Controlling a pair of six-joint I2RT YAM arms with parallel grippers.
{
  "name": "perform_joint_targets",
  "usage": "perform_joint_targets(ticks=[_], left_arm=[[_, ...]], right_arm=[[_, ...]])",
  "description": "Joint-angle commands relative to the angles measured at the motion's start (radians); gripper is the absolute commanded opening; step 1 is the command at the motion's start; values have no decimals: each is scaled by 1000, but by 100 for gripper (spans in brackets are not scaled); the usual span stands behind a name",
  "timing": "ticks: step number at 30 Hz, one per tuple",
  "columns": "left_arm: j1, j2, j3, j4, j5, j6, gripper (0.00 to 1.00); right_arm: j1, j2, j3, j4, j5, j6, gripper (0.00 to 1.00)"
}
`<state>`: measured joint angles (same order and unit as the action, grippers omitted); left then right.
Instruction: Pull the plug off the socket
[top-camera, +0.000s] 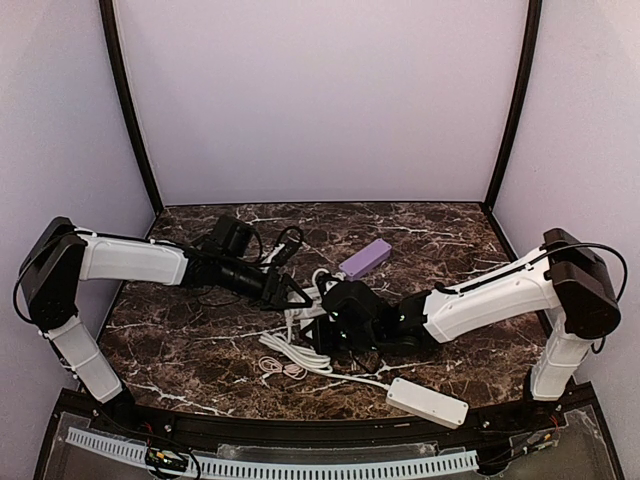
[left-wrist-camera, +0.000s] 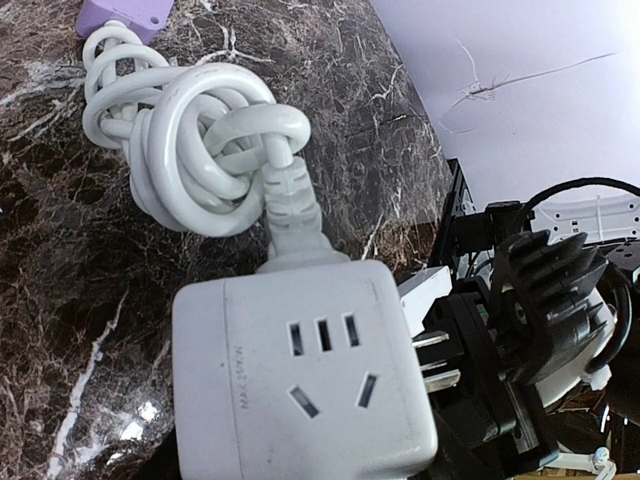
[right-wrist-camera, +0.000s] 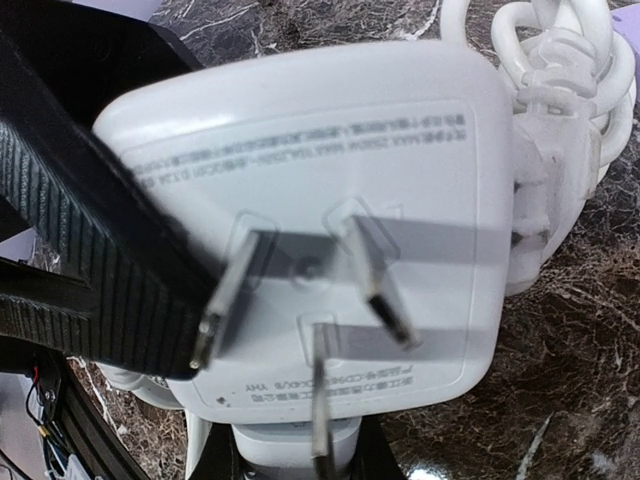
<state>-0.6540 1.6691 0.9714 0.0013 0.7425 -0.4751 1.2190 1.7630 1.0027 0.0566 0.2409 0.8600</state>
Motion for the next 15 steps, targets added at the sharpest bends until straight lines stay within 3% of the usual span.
perform_joint_targets(ticks=[1, 15], left_arm=[[105, -71, -19, -17, -130, 50, 3], [126, -79, -15, -21, -129, 51, 3]], right_arm=[[5, -55, -15, -119, 107, -21, 0], [98, -88, -59, 26, 104, -291, 0]])
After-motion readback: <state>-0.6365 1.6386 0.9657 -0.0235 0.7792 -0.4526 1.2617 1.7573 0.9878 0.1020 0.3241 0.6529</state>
